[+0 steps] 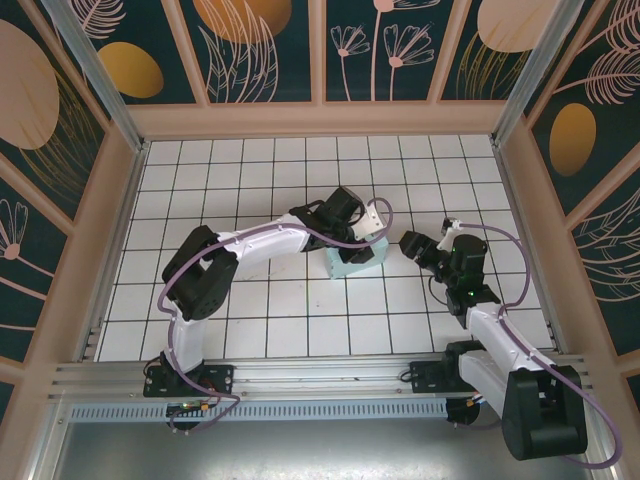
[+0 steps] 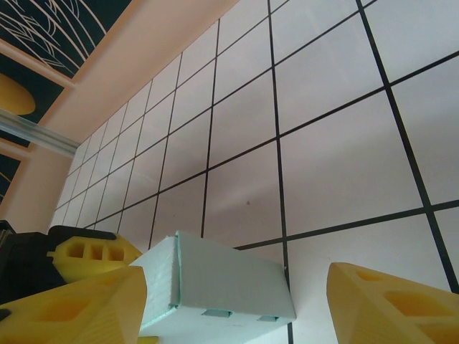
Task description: Fold the paper box
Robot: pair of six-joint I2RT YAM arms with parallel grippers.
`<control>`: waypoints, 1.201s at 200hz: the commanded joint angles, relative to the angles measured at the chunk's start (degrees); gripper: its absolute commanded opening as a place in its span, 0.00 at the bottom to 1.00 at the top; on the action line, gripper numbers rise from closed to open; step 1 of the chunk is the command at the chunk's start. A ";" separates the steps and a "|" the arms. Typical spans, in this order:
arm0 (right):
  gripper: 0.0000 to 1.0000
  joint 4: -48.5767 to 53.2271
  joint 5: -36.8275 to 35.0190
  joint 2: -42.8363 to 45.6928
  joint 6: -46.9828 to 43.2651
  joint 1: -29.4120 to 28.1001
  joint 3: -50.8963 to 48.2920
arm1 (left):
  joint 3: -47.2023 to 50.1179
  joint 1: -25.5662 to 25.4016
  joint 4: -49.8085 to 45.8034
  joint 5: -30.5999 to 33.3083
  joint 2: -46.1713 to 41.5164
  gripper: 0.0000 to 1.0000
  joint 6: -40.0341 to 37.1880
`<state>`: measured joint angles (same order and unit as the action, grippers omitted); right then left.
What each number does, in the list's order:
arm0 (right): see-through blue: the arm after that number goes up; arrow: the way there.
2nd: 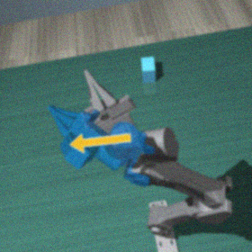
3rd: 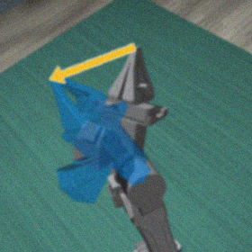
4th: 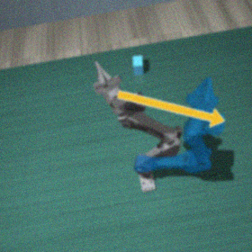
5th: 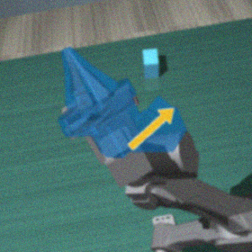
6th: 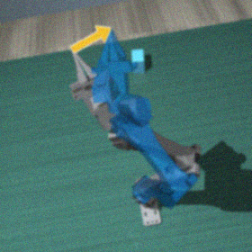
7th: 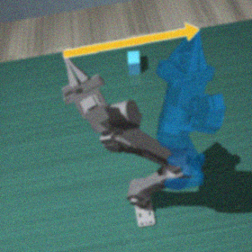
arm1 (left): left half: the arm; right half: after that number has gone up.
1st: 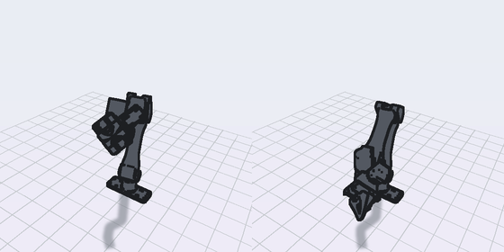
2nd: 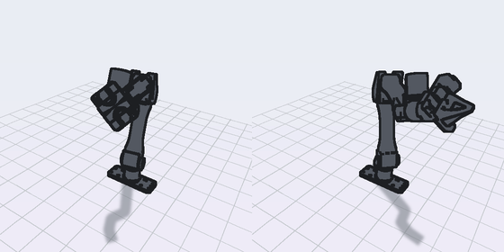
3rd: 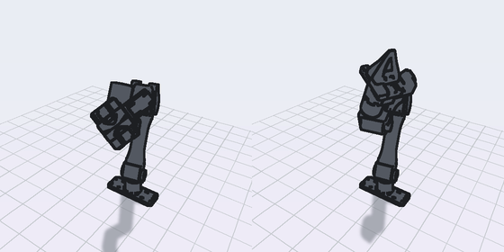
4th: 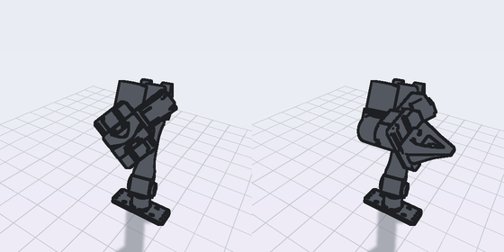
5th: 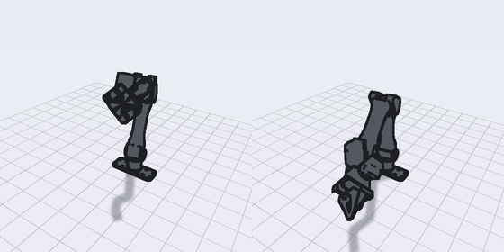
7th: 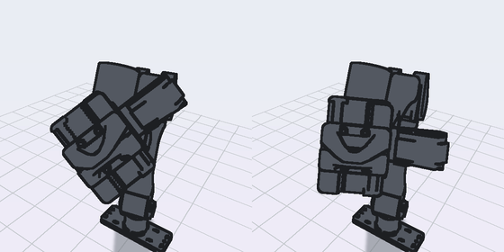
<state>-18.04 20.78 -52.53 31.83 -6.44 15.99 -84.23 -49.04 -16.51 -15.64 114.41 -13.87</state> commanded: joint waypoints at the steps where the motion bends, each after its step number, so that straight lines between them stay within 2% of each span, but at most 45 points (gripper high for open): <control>1: 0.67 -0.06 0.58 0.91 -1.02 0.44 -0.85 | -0.49 -0.08 -2.09 3.06 -0.59 0.33 -1.14; 12: 0.67 -0.15 0.60 0.91 -1.07 0.49 -0.96 | 0.42 -0.05 -1.03 5.92 -1.51 0.24 -0.97; 23: 0.67 -0.23 0.58 0.80 -1.07 0.50 -0.85 | 1.46 -0.09 0.10 9.19 -2.65 0.19 -1.00; 53: 0.67 -0.15 0.69 0.68 -1.25 0.60 -0.70 | 3.25 -0.07 2.29 22.28 -4.90 0.25 -1.16; 83: 0.67 -0.31 0.76 0.25 -1.09 0.74 -0.68 | 4.28 0.57 4.77 43.26 -4.51 0.28 -0.35; 106: 0.66 -0.39 1.14 -0.32 -1.07 0.95 -0.68 | 4.54 2.17 5.20 54.46 -1.88 0.29 0.00; 125: 0.66 -0.72 1.40 -0.80 -1.05 1.14 -0.73 | 2.98 2.55 3.01 59.19 2.10 0.31 -0.07; 139: 0.66 -1.00 1.46 -1.16 -1.16 1.22 -0.68 | 1.46 2.52 1.14 58.29 4.57 0.34 0.89; 168: 0.66 -0.38 1.69 -0.84 -1.27 1.34 -0.26 | 1.31 2.66 1.59 50.67 3.37 0.53 3.68; 169: 0.66 -0.40 1.62 -0.79 -1.30 1.34 -0.26 | 1.31 2.65 1.67 50.20 3.15 0.58 3.81; 175: 0.66 -0.08 1.48 -0.47 -1.49 1.30 -0.07 | 1.97 2.79 2.47 47.41 1.64 0.66 4.56; 178: 0.66 -0.05 1.46 -0.32 -1.58 1.30 0.05 | 2.41 2.97 3.29 46.05 0.84 0.74 4.91; 195: 0.70 -0.09 1.42 -0.09 -2.08 1.58 0.42 | 6.45 4.50 9.25 38.85 -5.57 0.98 8.36; 220: 0.83 -1.84 1.58 -1.26 -3.28 1.87 1.42 | 13.94 9.47 17.97 30.38 -14.53 0.99 15.55; 240: 0.88 -2.60 0.06 -3.19 -6.07 2.27 3.62 | 21.00 13.23 24.28 29.17 -21.28 0.99 19.54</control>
<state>-17.78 21.56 -54.00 29.43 -4.95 16.34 -69.43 -40.42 -3.38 19.55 101.25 -2.24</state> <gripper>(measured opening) 0.866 0.988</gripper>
